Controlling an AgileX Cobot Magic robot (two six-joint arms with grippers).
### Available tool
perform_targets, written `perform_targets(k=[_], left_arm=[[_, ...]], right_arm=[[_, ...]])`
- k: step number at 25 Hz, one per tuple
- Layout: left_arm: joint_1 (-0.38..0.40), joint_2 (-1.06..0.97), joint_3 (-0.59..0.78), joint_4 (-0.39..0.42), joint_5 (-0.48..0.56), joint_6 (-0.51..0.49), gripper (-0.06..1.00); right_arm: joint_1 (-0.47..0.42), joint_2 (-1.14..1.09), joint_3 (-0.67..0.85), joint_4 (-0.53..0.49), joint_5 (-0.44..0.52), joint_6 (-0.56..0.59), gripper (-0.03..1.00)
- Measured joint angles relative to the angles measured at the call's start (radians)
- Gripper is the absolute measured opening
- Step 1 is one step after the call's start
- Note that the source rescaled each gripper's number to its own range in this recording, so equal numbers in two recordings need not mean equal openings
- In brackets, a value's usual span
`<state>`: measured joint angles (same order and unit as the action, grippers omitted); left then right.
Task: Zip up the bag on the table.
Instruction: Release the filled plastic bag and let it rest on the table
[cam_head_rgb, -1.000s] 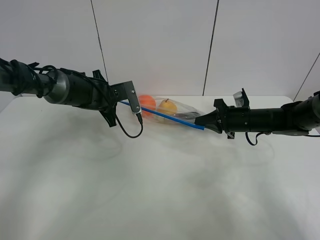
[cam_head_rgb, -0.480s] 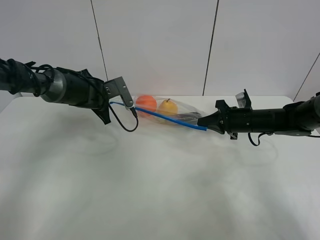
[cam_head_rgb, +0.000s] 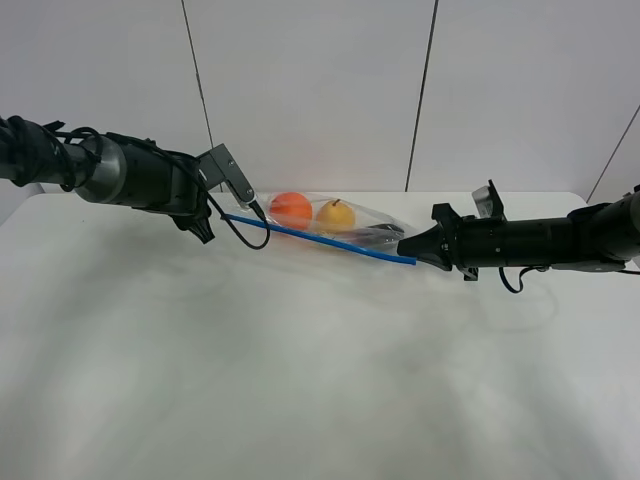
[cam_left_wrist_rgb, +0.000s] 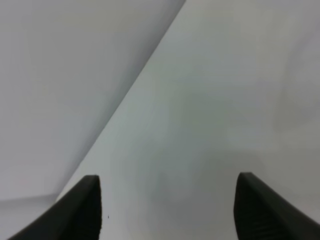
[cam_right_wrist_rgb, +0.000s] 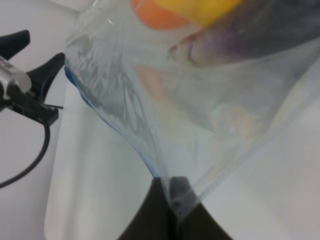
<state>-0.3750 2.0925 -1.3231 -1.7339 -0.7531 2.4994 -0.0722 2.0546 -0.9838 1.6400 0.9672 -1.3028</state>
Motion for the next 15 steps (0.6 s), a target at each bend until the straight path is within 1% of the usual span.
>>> perform_targets(k=[2,5,8,10,15], left_arm=[[0.000,0.000,0.000,0.000,-0.016,-0.049,0.99],[0.000,0.000,0.000,0.000,-0.035,-0.154,0.99],[0.000,-0.003,0.000,0.000,-0.043,-0.291,0.99],[-0.001,-0.010,0.000,0.000,-0.032,-0.381,1.00],[-0.002,-0.050,0.000,-0.002,0.037,-0.595,1.00]], right_arm=[[0.000,0.000,0.000,-0.002,0.000,0.000,0.00],[0.000,0.000,0.000,-0.003,-0.002,0.000,0.00],[0.000,0.000,0.000,-0.003,-0.007,0.000,0.00],[0.000,0.000,0.000,-0.003,-0.010,0.000,0.00],[0.000,0.000,0.000,-0.005,-0.012,0.000,0.00]])
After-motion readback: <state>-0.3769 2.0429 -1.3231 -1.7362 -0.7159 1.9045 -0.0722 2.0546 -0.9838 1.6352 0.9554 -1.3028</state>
